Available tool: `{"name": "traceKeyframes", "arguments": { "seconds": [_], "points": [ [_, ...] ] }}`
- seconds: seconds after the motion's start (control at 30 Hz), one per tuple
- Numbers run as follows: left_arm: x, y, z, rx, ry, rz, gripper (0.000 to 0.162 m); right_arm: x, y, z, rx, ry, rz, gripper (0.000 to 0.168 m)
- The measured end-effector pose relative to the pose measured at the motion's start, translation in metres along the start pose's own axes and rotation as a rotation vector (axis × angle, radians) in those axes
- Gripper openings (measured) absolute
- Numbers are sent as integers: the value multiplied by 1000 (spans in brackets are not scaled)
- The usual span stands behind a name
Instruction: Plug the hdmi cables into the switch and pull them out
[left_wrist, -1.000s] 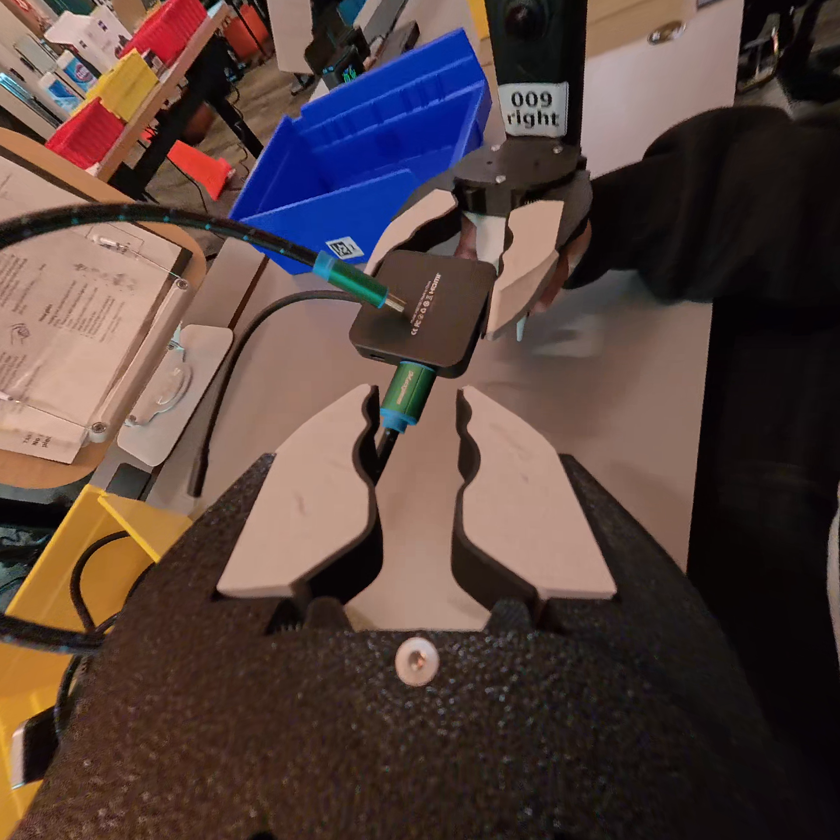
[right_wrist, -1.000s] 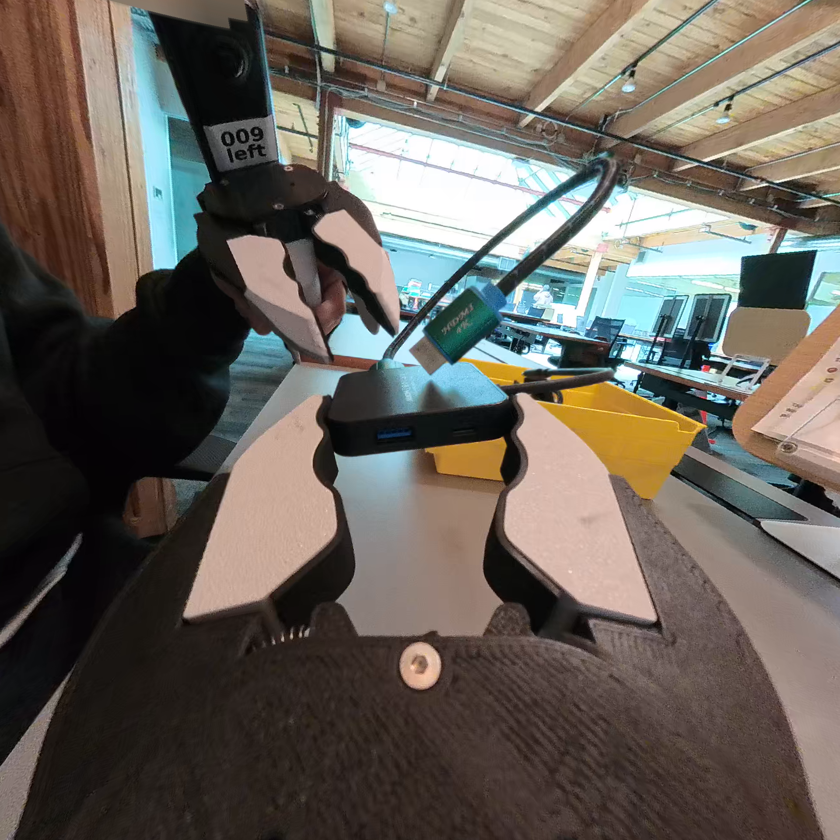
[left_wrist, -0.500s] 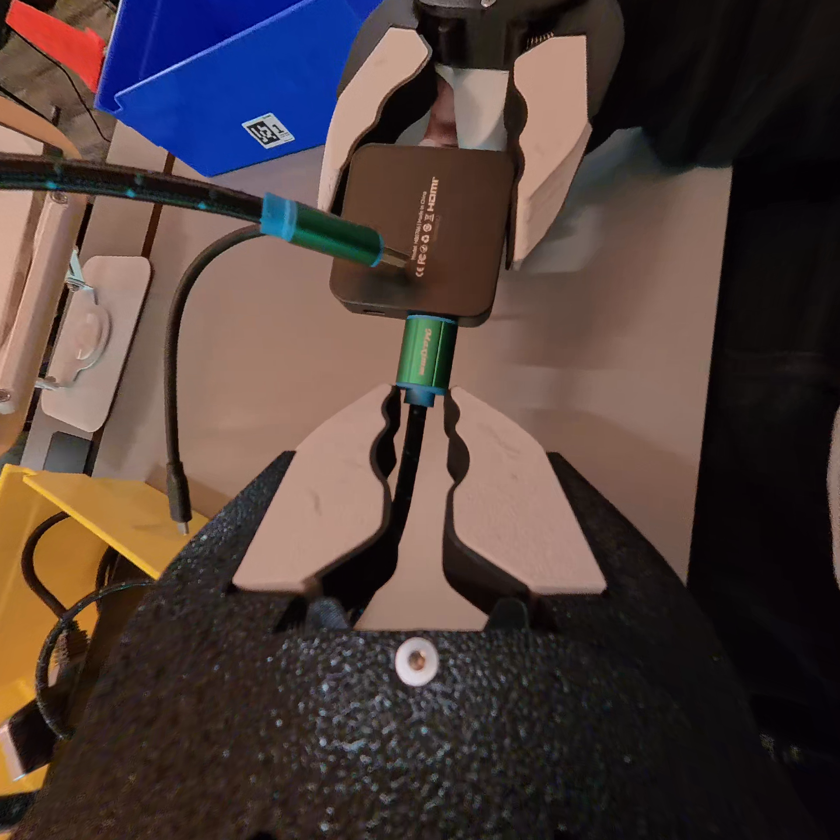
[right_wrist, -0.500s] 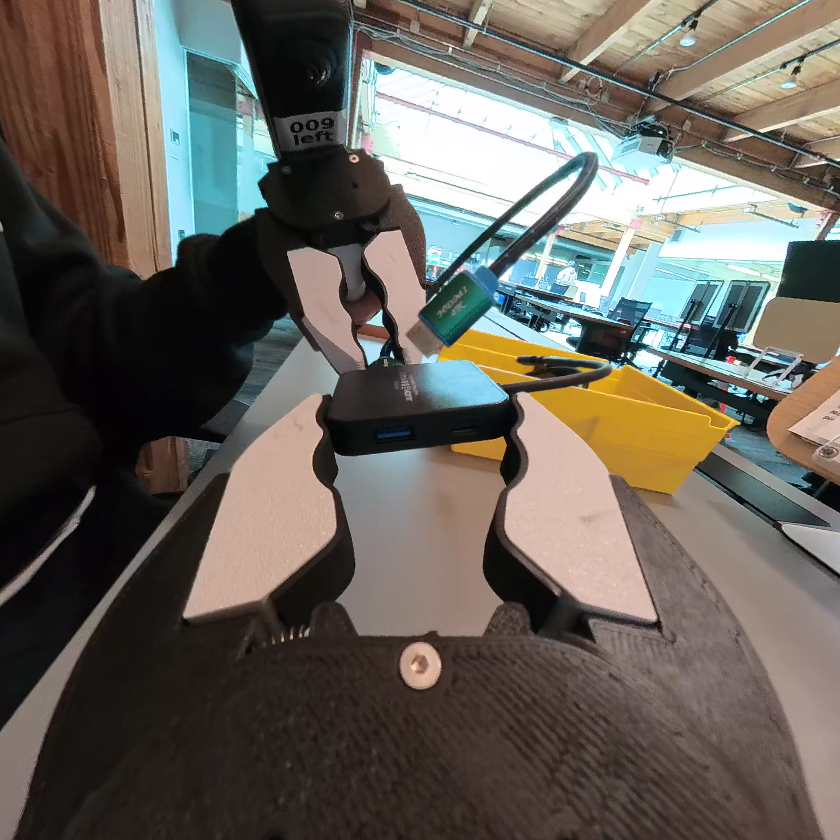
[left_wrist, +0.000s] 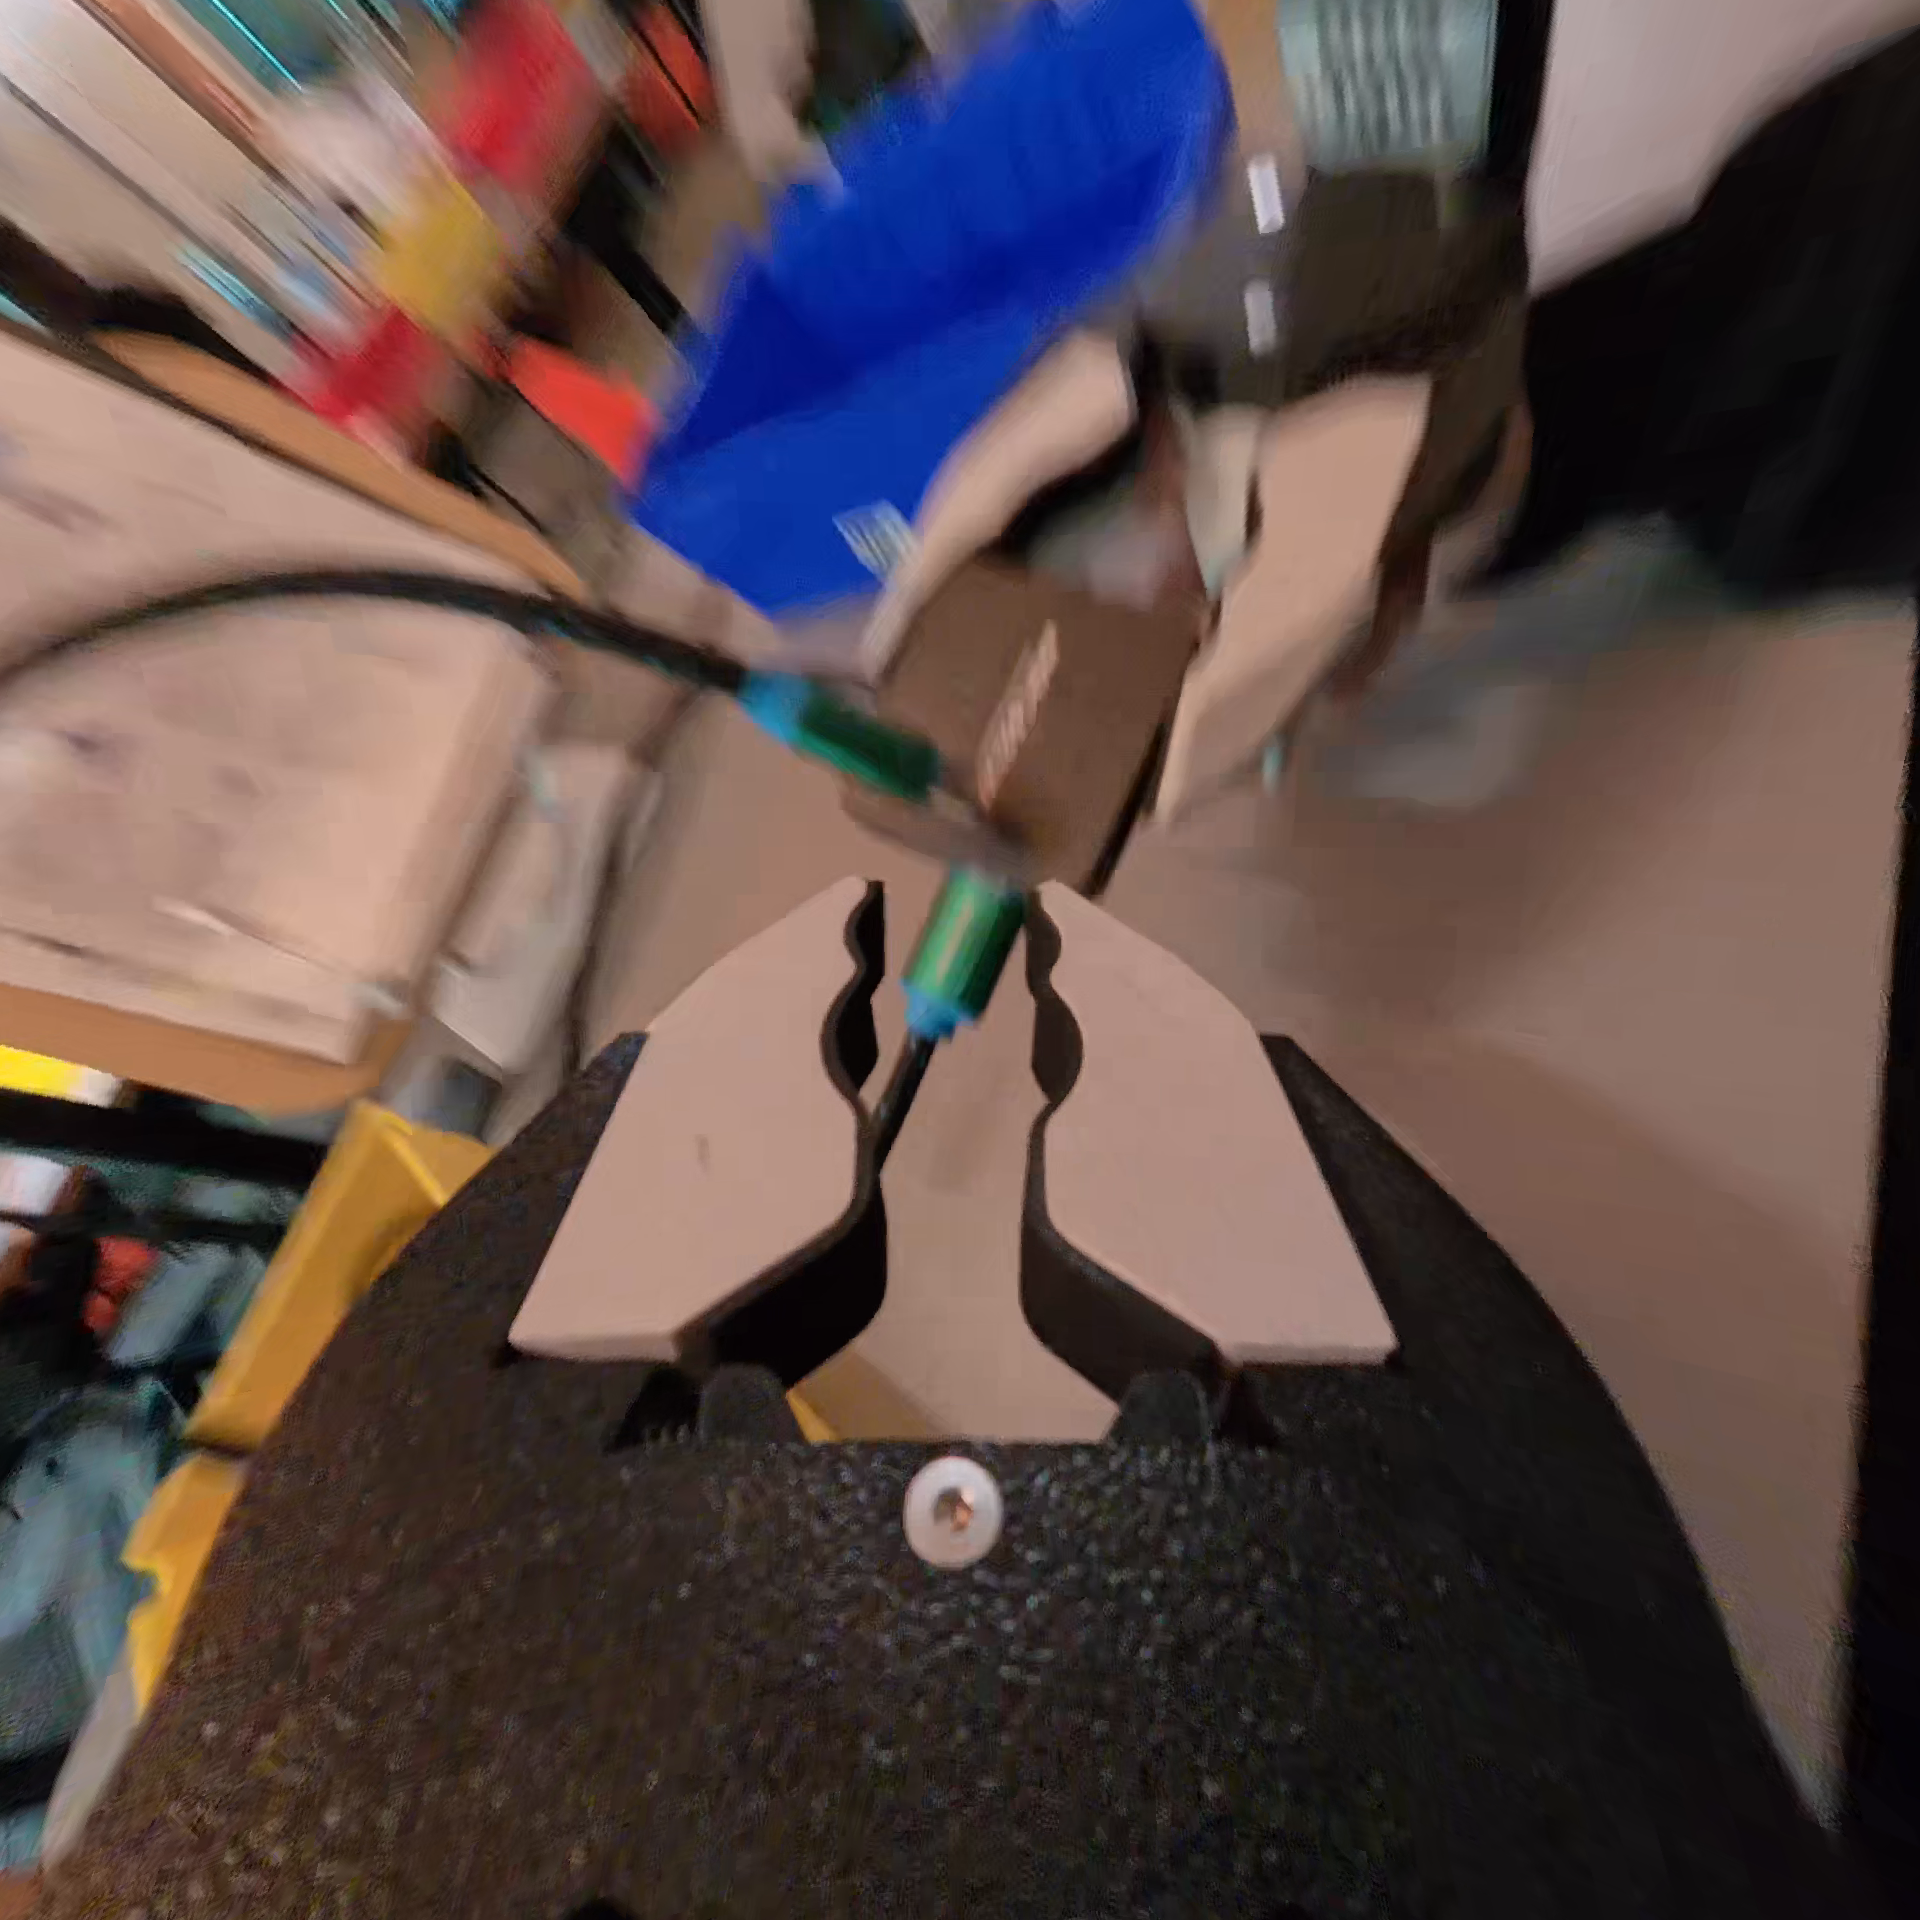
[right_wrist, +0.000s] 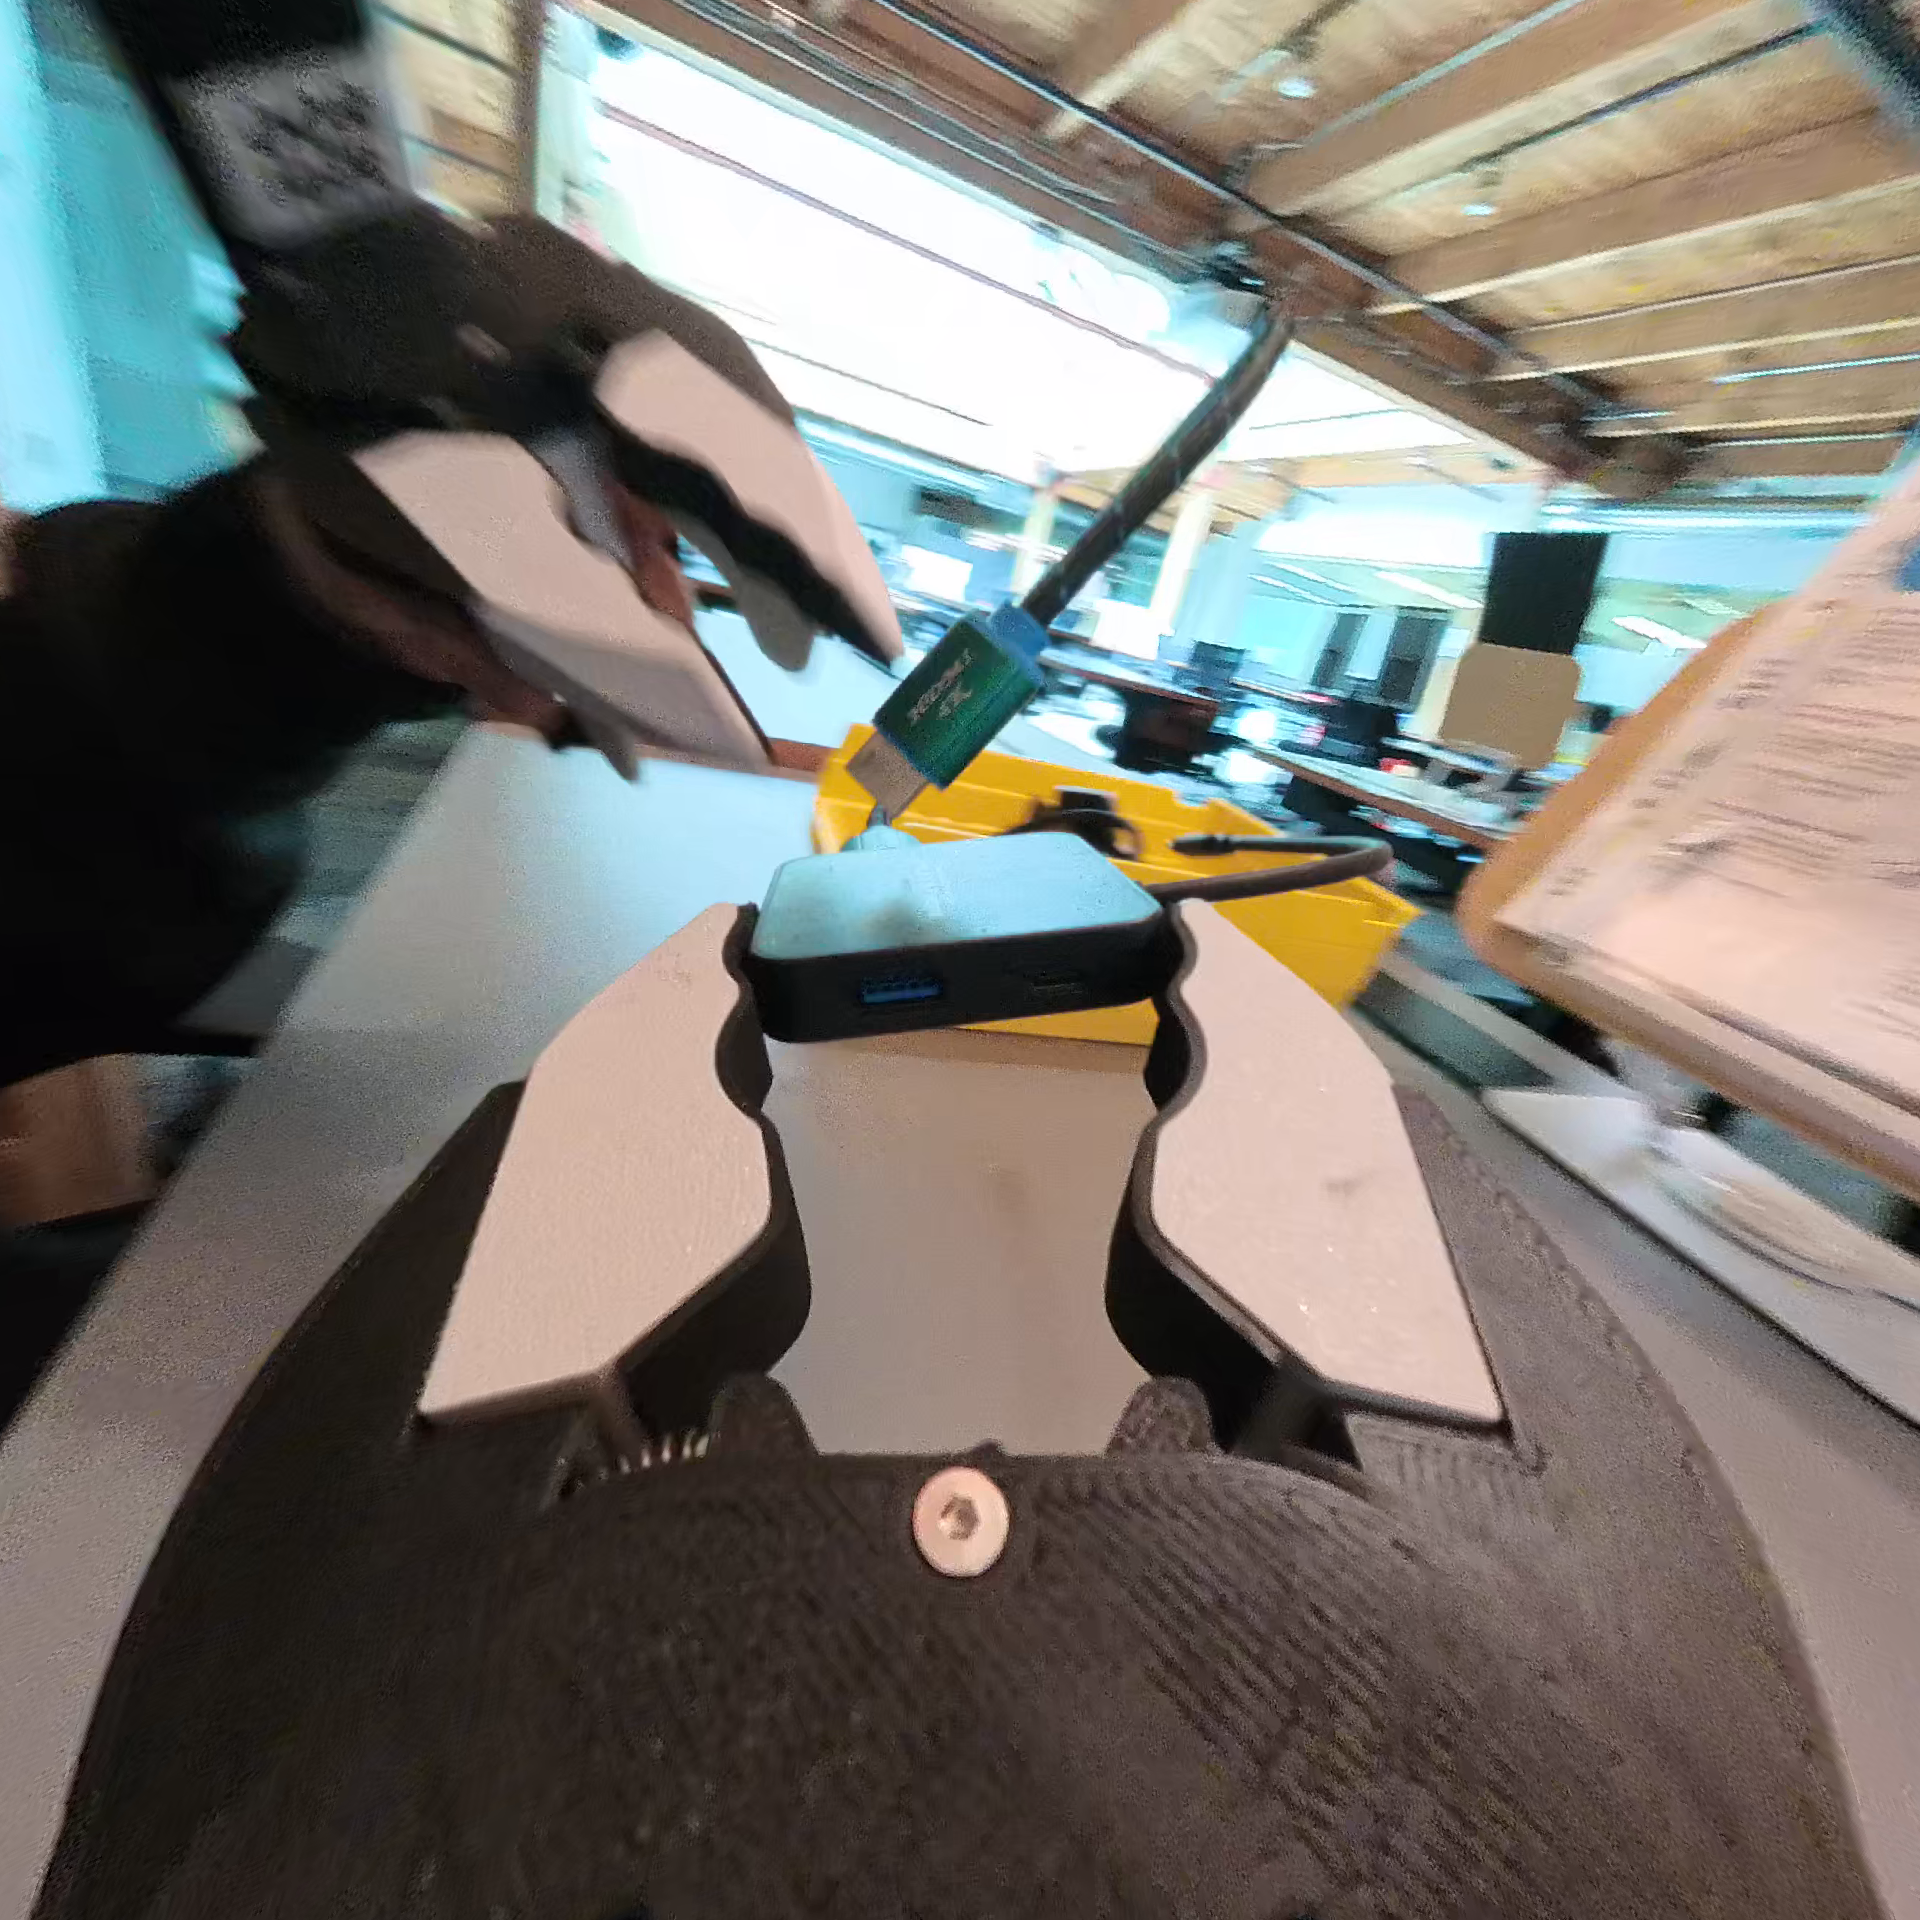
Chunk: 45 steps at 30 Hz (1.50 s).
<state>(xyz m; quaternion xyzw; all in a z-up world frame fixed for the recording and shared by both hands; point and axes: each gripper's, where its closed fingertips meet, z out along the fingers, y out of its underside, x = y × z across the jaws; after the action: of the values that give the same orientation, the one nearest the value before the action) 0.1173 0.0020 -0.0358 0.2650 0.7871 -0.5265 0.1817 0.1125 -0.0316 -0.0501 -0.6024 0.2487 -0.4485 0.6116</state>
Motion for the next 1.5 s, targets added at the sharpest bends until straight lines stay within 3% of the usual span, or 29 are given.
{"name": "traceKeyframes", "arguments": {
  "seconds": [0.03,0.1,0.23,0.33,0.4,0.5,0.7,0.83,0.87,1.0,1.13,1.3,1.5],
  "points": [
    [-8,-19,-8,106,-70,6,30,8,-5,-2,0,59,-22,73],
    [-18,-36,-24,211,-159,27,33,33,-29,-16,44,207,-32,72],
    [-30,-13,-21,109,-191,10,34,105,-77,-88,162,633,15,72],
    [-25,5,-6,41,-136,-53,35,156,-54,-162,8,976,26,72],
    [-18,12,2,11,-96,-51,35,175,-30,-198,-43,1088,74,72],
    [-10,17,11,-29,-69,-7,36,184,6,-213,-159,1097,155,73],
    [-2,23,19,-51,-28,-4,37,187,39,-200,-243,1052,190,73],
    [-3,25,20,-42,-19,-25,37,191,70,-206,-491,1113,199,80],
    [-3,26,20,-43,-18,-30,37,192,69,-207,-517,1116,161,89],
    [-6,33,20,-63,-21,-45,37,186,44,-203,-468,1056,76,97],
    [-7,34,20,-58,-14,-79,37,180,35,-195,-433,1009,106,95],
    [-12,42,21,-73,-18,-150,37,158,23,-149,-414,853,64,98],
    [-51,60,-1,-55,-136,-306,37,103,14,-60,-279,539,95,96]
  ]
}}
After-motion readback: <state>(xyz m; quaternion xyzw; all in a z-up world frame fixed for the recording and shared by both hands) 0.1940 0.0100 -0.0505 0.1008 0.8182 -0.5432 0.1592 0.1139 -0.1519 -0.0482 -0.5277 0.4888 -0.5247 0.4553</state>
